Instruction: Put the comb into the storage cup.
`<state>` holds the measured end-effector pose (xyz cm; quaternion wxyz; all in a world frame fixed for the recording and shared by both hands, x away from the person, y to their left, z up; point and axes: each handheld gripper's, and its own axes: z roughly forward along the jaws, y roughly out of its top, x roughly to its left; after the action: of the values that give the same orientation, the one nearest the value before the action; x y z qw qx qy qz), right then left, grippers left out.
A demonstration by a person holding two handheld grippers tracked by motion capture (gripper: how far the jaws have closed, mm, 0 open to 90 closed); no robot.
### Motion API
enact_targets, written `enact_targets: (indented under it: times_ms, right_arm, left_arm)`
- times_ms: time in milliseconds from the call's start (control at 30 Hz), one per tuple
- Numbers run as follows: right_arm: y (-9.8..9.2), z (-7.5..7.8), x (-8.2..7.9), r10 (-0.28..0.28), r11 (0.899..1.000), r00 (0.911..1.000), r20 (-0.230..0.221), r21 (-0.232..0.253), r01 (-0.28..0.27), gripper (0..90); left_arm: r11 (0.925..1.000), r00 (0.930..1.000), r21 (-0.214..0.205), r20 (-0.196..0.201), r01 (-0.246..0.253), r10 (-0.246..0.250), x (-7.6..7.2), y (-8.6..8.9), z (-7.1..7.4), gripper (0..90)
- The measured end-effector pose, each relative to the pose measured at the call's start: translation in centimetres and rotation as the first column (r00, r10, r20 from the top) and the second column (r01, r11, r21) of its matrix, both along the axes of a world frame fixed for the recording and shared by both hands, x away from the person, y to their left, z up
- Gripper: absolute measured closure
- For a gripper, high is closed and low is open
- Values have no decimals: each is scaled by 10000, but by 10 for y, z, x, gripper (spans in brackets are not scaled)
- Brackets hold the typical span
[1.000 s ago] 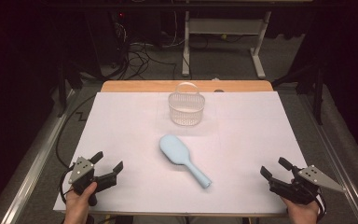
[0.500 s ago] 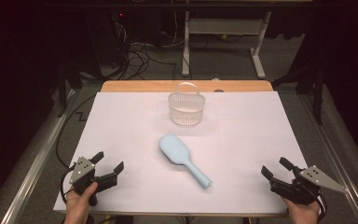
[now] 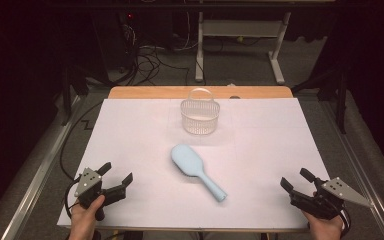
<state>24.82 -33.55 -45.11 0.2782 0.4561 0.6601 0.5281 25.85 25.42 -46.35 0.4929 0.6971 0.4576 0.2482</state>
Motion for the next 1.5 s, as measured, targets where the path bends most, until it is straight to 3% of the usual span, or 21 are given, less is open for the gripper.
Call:
enact_targets:
  times_ms: [1500]
  right_arm:
    - [11, 2, 5, 326, 9995, 9993, 175, -4, -326, 207]
  left_arm:
    - [10000, 10000, -29, -35, 29, -29, 1, -1, -1, 148]
